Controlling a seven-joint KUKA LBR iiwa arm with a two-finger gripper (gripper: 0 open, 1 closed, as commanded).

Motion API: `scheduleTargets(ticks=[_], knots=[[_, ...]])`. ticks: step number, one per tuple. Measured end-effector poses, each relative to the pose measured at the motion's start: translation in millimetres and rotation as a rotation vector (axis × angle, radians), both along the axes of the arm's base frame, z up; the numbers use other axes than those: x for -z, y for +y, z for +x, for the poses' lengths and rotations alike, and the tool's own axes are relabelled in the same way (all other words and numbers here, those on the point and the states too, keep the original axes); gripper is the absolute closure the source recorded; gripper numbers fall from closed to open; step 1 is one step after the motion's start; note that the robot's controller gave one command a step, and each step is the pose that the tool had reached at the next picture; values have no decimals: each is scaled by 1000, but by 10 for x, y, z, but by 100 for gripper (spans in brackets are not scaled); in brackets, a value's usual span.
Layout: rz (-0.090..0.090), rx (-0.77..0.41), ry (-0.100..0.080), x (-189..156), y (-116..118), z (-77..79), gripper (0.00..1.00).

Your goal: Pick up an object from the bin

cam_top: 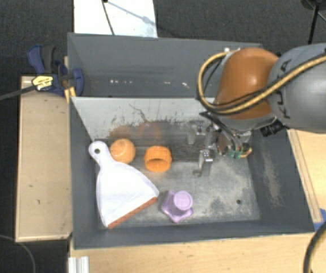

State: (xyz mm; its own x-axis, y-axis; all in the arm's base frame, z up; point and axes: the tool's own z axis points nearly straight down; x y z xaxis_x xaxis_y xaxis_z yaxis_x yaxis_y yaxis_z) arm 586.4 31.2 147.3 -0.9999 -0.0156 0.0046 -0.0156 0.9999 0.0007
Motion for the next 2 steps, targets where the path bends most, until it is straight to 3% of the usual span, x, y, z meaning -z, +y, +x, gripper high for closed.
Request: scheduleTargets(ticks=[1, 2], knots=[[0, 1, -8, -47, -1, 19, 0], [0, 56, -9, 247, 599, 49, 0]])
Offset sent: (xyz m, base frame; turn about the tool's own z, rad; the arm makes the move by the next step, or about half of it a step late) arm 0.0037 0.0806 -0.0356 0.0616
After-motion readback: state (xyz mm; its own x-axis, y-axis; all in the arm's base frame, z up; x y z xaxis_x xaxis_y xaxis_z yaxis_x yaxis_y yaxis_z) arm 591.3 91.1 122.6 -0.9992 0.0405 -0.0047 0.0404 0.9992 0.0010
